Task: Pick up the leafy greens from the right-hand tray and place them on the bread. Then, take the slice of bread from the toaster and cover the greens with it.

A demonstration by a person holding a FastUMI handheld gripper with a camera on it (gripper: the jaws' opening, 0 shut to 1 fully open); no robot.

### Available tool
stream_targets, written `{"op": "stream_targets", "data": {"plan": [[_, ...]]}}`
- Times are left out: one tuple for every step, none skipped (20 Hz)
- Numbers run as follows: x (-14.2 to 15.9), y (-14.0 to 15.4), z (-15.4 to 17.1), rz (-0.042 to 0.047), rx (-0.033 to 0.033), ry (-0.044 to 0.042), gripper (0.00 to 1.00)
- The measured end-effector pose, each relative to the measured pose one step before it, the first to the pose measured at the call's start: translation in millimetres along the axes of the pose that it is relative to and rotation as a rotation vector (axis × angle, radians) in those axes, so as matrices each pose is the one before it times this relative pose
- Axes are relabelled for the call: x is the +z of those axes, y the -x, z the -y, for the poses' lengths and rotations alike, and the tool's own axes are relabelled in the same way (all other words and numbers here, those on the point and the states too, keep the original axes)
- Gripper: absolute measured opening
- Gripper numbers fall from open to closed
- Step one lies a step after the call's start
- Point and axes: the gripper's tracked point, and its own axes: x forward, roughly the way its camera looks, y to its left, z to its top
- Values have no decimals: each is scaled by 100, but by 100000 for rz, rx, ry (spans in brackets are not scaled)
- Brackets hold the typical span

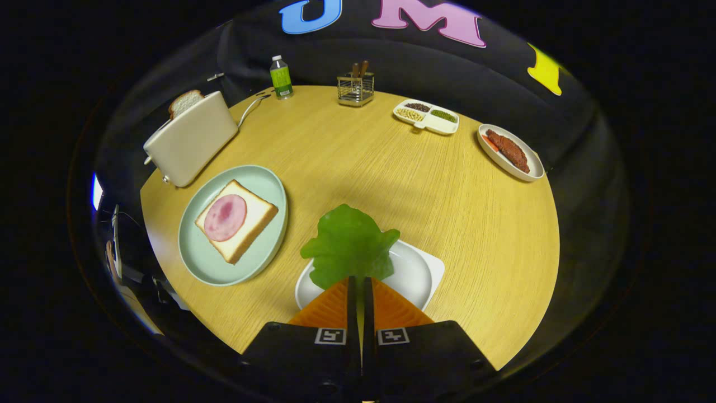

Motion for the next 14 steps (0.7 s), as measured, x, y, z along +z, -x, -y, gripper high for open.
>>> {"op": "stream_targets", "data": {"plan": [[612, 792, -373, 1836, -94, 209, 6], [665, 736, -505, 1805, 468, 284, 6], [730, 670, -592, 1783, 590, 283, 6], [779, 703, -704, 1670, 892, 435, 6], [668, 552, -950, 1772, 1418, 322, 6], [903, 488, -1037, 1682, 1729, 133, 6], [797, 233, -1254, 1612, 1924, 46, 6], [762, 88, -1155, 1148, 2005, 488, 6], [645, -38, -1206, 790, 2115, 859, 6], [567, -121, -1229, 578, 2285, 1126, 6], [442, -359, -1229, 145, 2069, 1349, 6], [406, -299, -883, -273, 1850, 1520, 6], [209, -514, -1127, -523, 1458, 1617, 6], [231, -571, -892, -787, 1352, 1256, 6]]}}
